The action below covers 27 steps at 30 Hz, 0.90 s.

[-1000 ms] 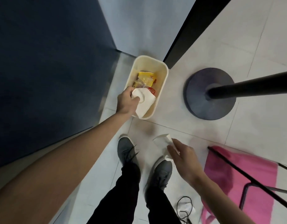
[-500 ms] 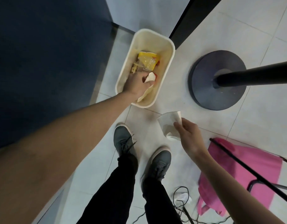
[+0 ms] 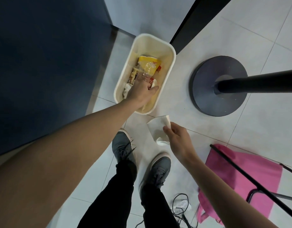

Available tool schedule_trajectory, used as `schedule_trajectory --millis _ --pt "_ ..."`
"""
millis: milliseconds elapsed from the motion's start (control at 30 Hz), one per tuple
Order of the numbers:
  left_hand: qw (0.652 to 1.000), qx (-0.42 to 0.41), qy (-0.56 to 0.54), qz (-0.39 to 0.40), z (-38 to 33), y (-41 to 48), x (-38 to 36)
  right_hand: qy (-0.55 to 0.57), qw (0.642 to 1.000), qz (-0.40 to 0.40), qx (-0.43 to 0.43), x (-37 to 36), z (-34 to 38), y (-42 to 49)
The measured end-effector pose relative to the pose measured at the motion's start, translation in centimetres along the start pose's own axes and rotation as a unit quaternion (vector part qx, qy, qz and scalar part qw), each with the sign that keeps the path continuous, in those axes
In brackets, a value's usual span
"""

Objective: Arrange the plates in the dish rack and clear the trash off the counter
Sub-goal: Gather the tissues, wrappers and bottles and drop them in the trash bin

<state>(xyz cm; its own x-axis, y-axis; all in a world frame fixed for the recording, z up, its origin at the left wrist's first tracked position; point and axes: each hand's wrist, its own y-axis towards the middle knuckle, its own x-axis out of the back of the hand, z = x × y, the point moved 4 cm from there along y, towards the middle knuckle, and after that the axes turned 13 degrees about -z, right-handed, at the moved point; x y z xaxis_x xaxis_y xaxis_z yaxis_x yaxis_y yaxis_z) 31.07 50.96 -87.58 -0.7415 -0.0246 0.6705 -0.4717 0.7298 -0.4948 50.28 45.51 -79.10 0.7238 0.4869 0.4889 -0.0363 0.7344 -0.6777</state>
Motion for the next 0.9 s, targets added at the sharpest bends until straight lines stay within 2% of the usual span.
schedule_trajectory --millis 200,367,467,567,633,667,733,800,900 --pt "1.000 -0.007 -0.024 0.019 1.5 -2.2 1.0 0.000 1.000 0.009 -0.008 0.1 0.6 -0.4" --pt "0.995 -0.008 -0.091 0.038 2.3 -4.5 2.4 0.005 1.000 0.010 -0.002 0.0 1.8 -0.3" --pt "0.984 0.055 -0.170 0.015 1.9 -6.7 4.4 -0.006 1.000 0.012 0.015 0.2 2.9 -0.2" --pt "0.969 0.156 -0.179 0.067 2.1 -9.7 5.8 -0.046 0.994 0.022 0.099 0.5 4.8 -1.0" --pt "0.951 0.229 -0.181 0.105 2.4 -11.7 6.5 -0.113 0.968 0.012 0.221 0.8 6.2 -1.8" --pt "0.930 0.277 -0.210 0.122 2.5 -12.5 6.9 -0.144 0.947 0.004 0.286 0.8 6.6 -2.1" --pt "0.866 0.364 -0.303 0.163 2.2 -14.0 7.5 -0.188 0.911 0.006 0.368 0.6 7.0 -2.7" --pt "0.828 0.374 -0.370 0.193 2.0 -14.7 7.9 -0.217 0.894 0.032 0.392 0.3 6.9 -3.2" --pt "0.827 0.343 -0.406 0.182 2.1 -15.1 8.3 -0.224 0.883 0.072 0.406 0.0 7.0 -3.9"
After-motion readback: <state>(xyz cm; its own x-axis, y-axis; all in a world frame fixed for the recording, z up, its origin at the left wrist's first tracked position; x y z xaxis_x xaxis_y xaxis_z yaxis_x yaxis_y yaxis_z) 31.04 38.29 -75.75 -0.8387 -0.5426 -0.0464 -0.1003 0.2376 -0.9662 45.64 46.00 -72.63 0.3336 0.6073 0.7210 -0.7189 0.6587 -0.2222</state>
